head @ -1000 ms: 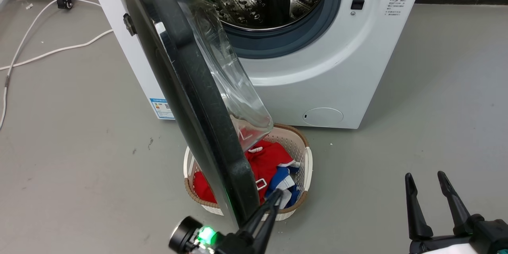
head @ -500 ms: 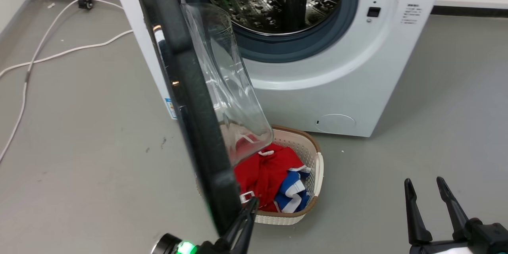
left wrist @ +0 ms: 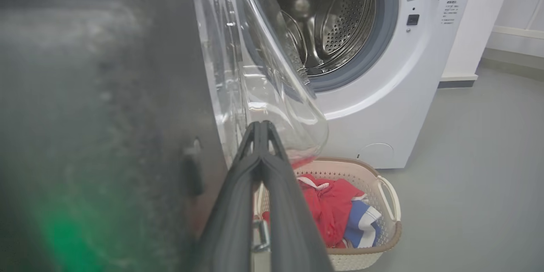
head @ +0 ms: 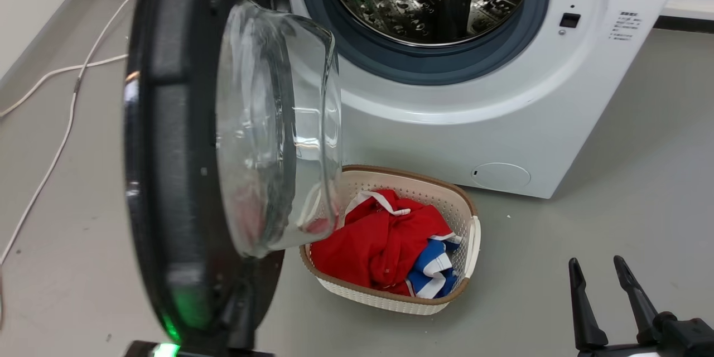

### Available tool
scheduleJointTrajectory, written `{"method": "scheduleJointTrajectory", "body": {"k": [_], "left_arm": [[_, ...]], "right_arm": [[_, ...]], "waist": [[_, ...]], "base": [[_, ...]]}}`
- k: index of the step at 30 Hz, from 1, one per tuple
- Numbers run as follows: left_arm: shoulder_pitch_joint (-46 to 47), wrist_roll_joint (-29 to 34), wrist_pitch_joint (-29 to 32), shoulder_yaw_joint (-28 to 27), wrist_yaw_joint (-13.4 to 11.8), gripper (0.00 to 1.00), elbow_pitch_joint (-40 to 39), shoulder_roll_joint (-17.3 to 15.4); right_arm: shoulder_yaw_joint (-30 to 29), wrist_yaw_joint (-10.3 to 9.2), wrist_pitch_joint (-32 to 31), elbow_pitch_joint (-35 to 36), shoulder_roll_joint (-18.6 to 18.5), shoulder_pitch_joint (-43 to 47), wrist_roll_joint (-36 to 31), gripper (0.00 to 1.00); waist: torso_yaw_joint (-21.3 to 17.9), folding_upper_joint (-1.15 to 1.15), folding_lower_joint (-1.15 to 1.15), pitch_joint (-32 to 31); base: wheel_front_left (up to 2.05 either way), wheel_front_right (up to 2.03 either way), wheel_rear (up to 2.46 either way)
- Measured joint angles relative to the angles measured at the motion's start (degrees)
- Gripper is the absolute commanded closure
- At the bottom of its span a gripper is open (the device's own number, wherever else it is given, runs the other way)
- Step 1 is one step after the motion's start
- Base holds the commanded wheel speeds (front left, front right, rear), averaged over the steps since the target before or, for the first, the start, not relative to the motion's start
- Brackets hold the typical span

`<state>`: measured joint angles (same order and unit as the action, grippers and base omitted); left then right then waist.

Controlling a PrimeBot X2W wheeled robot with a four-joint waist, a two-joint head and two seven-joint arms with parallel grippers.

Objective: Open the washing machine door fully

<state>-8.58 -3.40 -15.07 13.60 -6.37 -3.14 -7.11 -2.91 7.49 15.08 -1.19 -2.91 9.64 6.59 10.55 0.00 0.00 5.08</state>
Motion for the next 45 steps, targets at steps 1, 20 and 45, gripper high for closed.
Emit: {"method": "scheduleJointTrajectory", "body": {"k": [1, 20, 45], "left_arm": [[-0.14, -0.15, 0.00, -1.11, -0.27, 1.00, -0.21, -0.13], [-0.83, -0.90, -0.01, -17.45, -0.77, 1.00, -0.27, -0.85], [11.52, -2.21, -0.01, -35.96, 2.75, 1.00, 8.62, -3.74]], "right_arm": [[0.01, 0.00, 0.01, -0.07, 0.00, 0.00, -0.05, 0.00], [-0.66, 0.00, 0.00, 0.45, 0.00, -0.13, -1.63, 0.00], [-0.91, 0.00, 0.01, 1.71, -0.79, -3.53, -3.76, 0.00]], "waist": [[0.18, 0.00, 0.00, 0.09], [2.49, 0.00, 0.00, 2.20], [3.19, 0.00, 0.00, 9.16]], "base": [[0.00, 0.00, 0.00], [0.00, 0.00, 0.00], [0.00, 0.00, 0.00]]}}
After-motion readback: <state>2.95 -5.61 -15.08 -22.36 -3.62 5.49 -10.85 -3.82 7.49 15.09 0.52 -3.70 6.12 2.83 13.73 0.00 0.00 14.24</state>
